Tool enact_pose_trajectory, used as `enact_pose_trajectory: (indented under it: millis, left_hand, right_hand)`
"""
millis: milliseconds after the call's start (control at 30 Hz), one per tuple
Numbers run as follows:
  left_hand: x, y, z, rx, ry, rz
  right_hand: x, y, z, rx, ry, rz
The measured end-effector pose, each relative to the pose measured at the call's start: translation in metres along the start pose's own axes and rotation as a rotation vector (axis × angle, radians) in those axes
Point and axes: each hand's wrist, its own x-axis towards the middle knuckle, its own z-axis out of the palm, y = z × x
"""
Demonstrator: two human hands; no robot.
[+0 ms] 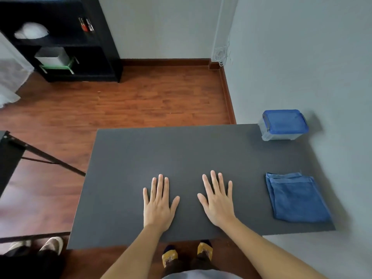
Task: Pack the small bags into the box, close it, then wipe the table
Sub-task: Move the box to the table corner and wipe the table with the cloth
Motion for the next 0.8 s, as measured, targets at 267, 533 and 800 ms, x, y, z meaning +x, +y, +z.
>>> enact_pose_trajectory:
  millis: [267,533,800]
  left_hand:
    - [0.001,0.001,0.009,-0.017,0.034,-0.043]
    - [-0.002,0.0,0.011,-0.019,0.038,-0.04]
    - [-0.003,-0.001,0.01,-0.007,0.041,-0.043]
  right_hand:
    - [0.01,-0.006,0.004,-0.008,0.054,0.036]
    - [0.01,-0.006,0.009,-0.021,0.062,0.038]
    - [0.01,-0.007,0.007,-0.028,0.072,0.031]
